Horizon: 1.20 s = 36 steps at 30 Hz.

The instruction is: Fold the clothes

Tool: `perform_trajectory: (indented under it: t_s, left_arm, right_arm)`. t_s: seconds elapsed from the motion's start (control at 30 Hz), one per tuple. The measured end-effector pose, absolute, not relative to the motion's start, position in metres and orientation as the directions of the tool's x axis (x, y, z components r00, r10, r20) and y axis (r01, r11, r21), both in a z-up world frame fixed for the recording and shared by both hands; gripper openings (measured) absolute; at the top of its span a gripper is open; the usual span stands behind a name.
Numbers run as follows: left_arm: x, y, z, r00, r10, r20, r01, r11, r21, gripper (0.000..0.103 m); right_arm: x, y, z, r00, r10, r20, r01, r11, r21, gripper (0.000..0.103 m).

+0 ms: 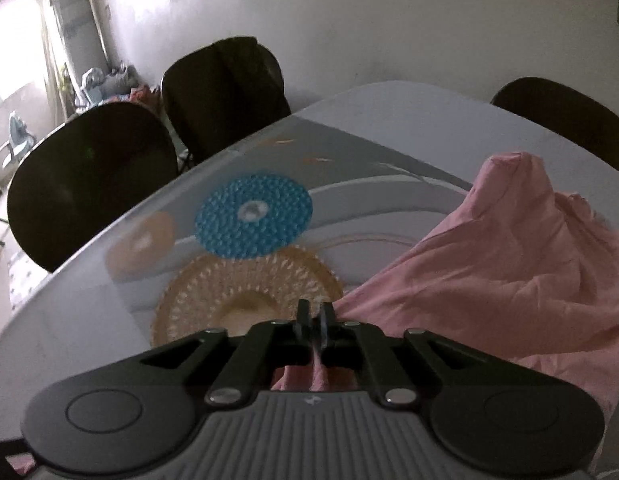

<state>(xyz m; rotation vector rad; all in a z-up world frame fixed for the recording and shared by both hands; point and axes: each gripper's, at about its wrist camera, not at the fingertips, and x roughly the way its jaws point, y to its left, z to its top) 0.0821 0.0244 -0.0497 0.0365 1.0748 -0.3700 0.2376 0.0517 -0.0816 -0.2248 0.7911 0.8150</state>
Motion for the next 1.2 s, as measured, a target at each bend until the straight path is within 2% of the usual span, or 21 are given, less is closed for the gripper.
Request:
perform_trajectory:
  t_s: [0.2,0.43,0.87,1.2]
  left_arm:
    - [0.083,0.02,-0.032,0.451,-0.283,-0.847,0.325,0.935,-0.14,0.103]
    - [0.103,0.029,-0.023,0.477,-0.315,-0.821,0.365,0.92,-0.141,0.103]
    - [0.184,0.03,-0.026,0.574,-0.317,-0.755,0.384,0.919,-0.094,0.103]
    - [0.241,0.028,-0.035,0.623,-0.287,-0.728,0.371,0.927,-0.048,0.103]
  right_arm:
    - [0.234,0.02,-0.054,0.491,0.575,-0.654,-0.703,0.705,0.094,0.019]
    - [0.27,-0.027,-0.054,0.568,0.464,-0.68,-0.6,0.799,0.043,0.02]
    - [0.313,-0.059,-0.065,0.604,0.401,-0.689,-0.541,0.841,0.014,0.021]
    - [0.38,-0.082,-0.075,0.634,0.35,-0.689,-0.443,0.895,0.048,0.021]
